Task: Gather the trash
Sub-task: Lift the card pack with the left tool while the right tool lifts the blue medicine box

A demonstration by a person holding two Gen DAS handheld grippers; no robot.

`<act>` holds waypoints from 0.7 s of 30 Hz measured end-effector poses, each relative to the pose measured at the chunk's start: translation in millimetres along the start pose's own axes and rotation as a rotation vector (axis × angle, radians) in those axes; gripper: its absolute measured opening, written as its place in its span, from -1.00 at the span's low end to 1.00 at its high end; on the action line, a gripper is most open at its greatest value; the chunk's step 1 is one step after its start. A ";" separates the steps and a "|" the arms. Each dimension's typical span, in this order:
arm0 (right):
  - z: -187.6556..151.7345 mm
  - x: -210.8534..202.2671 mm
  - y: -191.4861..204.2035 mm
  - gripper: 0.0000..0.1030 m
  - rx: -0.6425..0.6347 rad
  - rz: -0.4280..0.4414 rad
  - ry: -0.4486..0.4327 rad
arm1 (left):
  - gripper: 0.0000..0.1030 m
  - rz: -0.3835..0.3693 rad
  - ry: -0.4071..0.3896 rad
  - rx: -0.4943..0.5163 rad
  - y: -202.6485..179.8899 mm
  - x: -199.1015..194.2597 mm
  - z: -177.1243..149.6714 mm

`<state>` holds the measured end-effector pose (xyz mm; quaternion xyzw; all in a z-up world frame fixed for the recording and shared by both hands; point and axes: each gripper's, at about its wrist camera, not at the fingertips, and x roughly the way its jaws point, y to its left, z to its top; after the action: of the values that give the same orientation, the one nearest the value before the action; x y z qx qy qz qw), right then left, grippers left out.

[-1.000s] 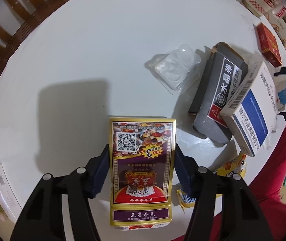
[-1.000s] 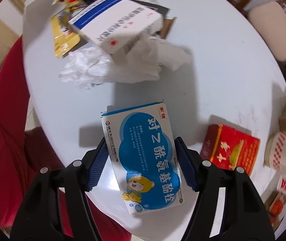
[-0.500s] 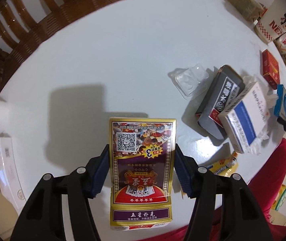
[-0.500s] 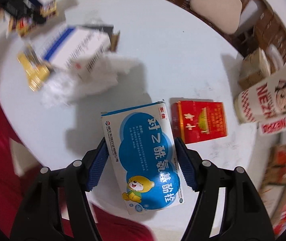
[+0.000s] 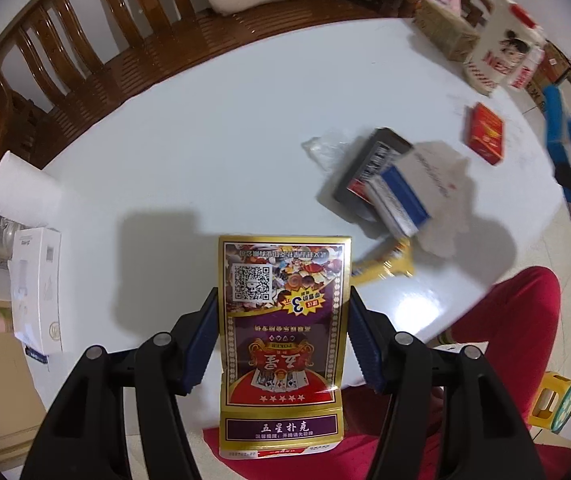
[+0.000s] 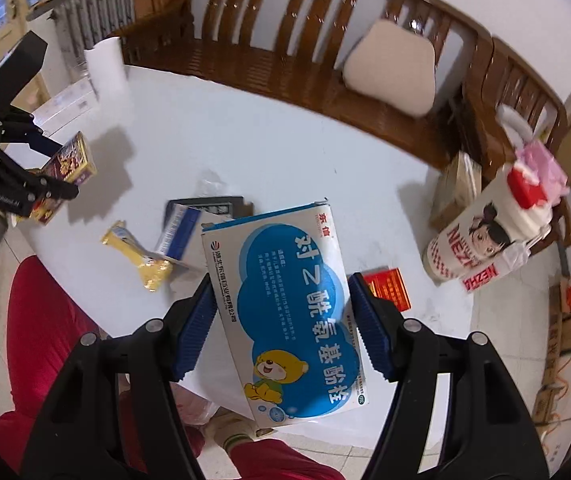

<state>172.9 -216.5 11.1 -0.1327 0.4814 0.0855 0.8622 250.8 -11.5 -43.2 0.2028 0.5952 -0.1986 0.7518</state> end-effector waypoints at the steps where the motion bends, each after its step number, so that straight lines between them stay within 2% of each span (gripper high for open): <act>1: -0.7 -3.7 8.1 0.26 -0.011 0.013 -0.006 | 0.14 0.001 -0.008 0.005 -6.4 -7.5 -6.6; 9: -15.2 -19.9 48.9 0.26 -0.057 0.060 -0.020 | 0.14 0.019 -0.056 0.023 -28.9 -33.4 -49.2; 21: -61.0 -37.7 99.8 0.26 -0.124 0.082 -0.050 | 0.14 0.010 -0.115 0.068 -79.6 -25.6 -107.6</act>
<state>76.6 -141.4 -1.9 -0.1639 0.4586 0.1535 0.8598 114.8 -18.6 -46.2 0.2196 0.5429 -0.2263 0.7784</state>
